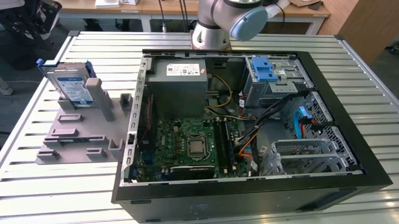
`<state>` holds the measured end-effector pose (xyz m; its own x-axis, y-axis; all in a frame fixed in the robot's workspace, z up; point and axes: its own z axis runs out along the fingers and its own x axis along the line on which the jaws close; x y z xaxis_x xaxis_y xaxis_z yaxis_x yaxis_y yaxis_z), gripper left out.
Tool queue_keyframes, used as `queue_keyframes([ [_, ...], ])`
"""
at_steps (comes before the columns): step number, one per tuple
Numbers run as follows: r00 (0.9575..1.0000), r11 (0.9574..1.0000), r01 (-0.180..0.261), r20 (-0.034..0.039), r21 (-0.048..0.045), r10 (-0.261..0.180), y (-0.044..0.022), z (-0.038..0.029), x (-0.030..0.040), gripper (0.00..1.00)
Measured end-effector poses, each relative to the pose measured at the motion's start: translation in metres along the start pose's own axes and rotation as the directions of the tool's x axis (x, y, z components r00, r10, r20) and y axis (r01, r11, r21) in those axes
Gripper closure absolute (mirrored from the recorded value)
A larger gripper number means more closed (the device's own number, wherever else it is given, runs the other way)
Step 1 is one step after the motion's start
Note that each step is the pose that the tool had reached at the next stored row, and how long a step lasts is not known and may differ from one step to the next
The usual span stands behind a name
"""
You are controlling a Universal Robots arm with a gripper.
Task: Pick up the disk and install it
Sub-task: 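Reach for the disk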
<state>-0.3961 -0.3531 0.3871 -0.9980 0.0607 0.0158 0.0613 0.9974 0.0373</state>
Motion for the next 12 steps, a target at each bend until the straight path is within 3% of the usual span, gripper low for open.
queue_keyframes([
  [12,1.0000,1.0000,-0.004,0.0002,0.0006,0.004,0.0004,0.0016,0.0162,0.89],
])
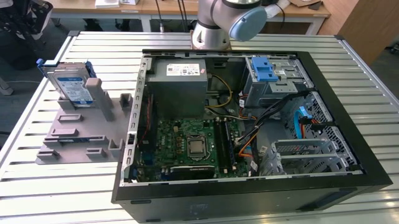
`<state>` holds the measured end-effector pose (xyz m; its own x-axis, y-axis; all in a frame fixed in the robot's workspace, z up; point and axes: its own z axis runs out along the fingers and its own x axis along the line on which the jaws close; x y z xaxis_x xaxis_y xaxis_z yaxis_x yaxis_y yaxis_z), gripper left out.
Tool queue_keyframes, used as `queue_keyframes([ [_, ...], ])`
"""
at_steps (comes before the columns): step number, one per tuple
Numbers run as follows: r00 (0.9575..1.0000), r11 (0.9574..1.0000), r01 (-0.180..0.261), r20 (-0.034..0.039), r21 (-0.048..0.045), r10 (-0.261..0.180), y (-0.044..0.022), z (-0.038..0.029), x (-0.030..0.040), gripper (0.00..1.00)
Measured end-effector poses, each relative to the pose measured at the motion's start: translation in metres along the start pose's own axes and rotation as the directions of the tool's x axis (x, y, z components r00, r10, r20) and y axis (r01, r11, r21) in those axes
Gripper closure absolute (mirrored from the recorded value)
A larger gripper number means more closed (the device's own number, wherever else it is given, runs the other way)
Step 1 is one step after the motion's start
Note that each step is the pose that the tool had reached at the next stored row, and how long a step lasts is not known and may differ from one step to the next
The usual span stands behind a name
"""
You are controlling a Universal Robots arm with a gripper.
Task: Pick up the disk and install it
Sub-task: 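Reach for the disk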
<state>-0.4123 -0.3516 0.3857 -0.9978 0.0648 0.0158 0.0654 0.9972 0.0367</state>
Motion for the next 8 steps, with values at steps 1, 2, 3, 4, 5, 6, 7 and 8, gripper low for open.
queue_keyframes([
  [1,1.0000,1.0000,-0.005,0.0004,0.0002,0.005,0.0001,0.0004,0.0007,0.89],
  [2,0.9999,0.9999,-0.011,0.0006,0.0003,0.011,0.0002,0.0006,0.0012,0.89],
  [3,0.9999,0.9999,-0.016,0.0008,0.0003,0.016,0.0004,0.0008,0.0018,0.89],
  [4,0.9998,0.9998,-0.019,0.0007,0.0004,0.019,0.0004,0.0008,0.0022,0.89],
  [5,0.9998,0.9998,-0.020,0.0007,0.0004,0.020,0.0004,0.0008,0.0023,0.89],
  [6,0.9998,0.9998,-0.020,0.0008,0.0004,0.020,0.0004,0.0008,0.0025,0.89],
  [7,0.9998,0.9998,-0.020,0.0008,0.0004,0.020,0.0004,0.0009,0.0026,0.89],
  [8,0.9998,0.9998,-0.020,0.0008,0.0004,0.020,0.0004,0.0009,0.0026,0.89],
])
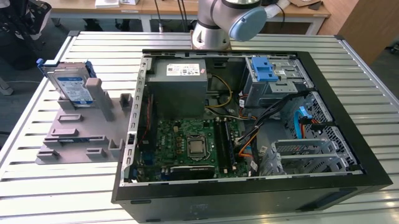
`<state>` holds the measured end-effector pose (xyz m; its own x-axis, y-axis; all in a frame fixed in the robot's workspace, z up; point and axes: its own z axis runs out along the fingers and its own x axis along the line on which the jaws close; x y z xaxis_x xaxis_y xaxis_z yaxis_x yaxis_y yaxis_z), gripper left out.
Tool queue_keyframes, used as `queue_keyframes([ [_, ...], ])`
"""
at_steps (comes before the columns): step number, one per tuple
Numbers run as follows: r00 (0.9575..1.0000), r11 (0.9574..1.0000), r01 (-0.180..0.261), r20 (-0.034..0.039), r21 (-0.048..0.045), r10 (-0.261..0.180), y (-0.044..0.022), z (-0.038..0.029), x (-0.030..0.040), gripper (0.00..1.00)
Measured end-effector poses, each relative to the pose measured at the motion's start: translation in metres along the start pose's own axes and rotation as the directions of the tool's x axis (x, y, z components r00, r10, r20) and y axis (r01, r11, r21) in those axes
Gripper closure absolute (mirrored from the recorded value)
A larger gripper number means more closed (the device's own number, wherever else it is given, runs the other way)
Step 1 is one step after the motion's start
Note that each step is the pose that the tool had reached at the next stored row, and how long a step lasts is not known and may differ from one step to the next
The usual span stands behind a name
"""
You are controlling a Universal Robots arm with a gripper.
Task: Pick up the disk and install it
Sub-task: 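Reach for the disk, then pick up the disk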
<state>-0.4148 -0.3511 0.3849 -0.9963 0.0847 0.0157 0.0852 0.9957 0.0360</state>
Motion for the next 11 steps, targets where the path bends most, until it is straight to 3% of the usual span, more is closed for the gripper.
queue_keyframes([
  [11,1.0000,1.0000,0.004,-0.0001,0.0000,-0.004,0.0000,0.0000,0.0001,0.89],
])
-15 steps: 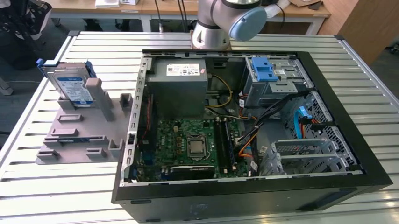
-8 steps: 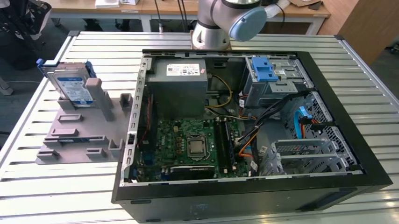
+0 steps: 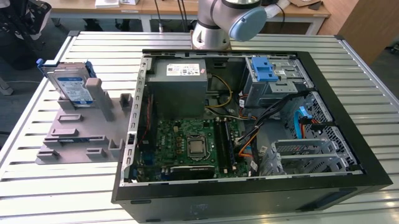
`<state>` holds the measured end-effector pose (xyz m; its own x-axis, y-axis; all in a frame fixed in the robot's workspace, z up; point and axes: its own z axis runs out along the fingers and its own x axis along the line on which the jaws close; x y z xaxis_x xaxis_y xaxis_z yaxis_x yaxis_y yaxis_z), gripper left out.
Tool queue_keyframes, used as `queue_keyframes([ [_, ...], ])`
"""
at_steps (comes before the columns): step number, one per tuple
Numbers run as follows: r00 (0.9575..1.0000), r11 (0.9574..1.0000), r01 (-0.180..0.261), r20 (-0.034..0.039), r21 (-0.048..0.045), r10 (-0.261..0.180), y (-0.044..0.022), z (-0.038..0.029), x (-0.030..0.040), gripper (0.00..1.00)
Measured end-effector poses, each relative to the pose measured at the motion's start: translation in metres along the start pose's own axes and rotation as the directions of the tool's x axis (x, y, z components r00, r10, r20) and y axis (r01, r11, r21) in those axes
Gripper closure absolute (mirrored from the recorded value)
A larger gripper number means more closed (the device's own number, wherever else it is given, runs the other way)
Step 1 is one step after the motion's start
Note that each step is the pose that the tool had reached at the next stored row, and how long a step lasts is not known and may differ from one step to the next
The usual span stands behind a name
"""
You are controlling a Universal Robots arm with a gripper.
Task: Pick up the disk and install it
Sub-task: 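Pick up the disk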
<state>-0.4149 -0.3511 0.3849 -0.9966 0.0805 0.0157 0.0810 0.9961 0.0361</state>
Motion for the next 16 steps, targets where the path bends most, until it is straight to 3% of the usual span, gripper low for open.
queue_keyframes([
  [6,0.9992,0.9992,0.040,-0.0015,0.0006,-0.040,0.0000,0.0000,0.0000,0.89],
  [16,0.9939,0.9939,0.110,-0.0040,0.0015,-0.110,0.0000,0.0000,0.0000,0.89],
])
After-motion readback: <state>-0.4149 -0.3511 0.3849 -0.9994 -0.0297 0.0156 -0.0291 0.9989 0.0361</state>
